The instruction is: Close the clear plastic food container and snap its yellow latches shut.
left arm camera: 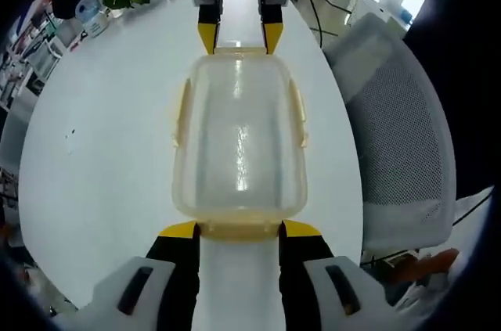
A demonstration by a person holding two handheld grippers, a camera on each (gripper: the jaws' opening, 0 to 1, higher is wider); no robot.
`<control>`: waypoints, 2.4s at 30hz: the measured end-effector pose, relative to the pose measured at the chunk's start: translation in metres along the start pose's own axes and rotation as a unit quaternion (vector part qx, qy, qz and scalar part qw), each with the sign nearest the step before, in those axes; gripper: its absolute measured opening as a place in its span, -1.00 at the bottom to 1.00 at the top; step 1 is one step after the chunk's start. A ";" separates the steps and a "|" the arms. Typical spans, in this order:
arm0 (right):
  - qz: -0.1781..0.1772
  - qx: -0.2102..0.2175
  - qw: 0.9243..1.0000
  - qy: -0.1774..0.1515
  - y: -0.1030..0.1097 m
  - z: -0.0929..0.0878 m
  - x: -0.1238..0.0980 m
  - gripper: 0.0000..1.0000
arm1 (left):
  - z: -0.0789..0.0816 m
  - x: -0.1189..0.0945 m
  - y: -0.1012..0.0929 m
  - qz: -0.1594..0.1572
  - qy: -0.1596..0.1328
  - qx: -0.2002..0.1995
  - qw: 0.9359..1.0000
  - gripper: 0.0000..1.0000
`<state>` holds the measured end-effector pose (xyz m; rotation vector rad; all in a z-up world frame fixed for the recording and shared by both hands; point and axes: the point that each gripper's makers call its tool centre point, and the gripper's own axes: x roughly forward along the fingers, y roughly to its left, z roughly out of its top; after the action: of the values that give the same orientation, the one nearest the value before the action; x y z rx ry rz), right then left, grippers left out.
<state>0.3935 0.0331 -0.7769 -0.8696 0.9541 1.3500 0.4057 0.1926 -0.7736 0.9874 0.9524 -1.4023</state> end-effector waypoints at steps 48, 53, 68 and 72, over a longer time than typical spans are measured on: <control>-0.001 0.009 1.000 0.011 -0.001 -0.094 -0.032 -0.25 | 0.091 0.040 0.002 -0.009 -0.007 -0.006 1.000 -0.23; -0.001 0.008 1.000 0.011 -0.001 -0.101 -0.035 -0.24 | 0.097 0.043 0.000 -0.010 -0.008 -0.007 1.000 -0.23; -0.002 0.007 1.000 0.013 0.001 -0.122 -0.040 -0.24 | 0.116 0.053 -0.002 -0.012 -0.008 -0.013 1.000 -0.23; -0.001 0.008 1.000 0.015 0.000 -0.130 -0.042 -0.24 | 0.124 0.056 -0.002 -0.011 -0.011 -0.012 1.000 -0.24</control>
<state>0.3869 -0.1026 -0.7881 -0.8804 0.9845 1.3293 0.3962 0.0575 -0.7863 0.9458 0.9643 -1.4141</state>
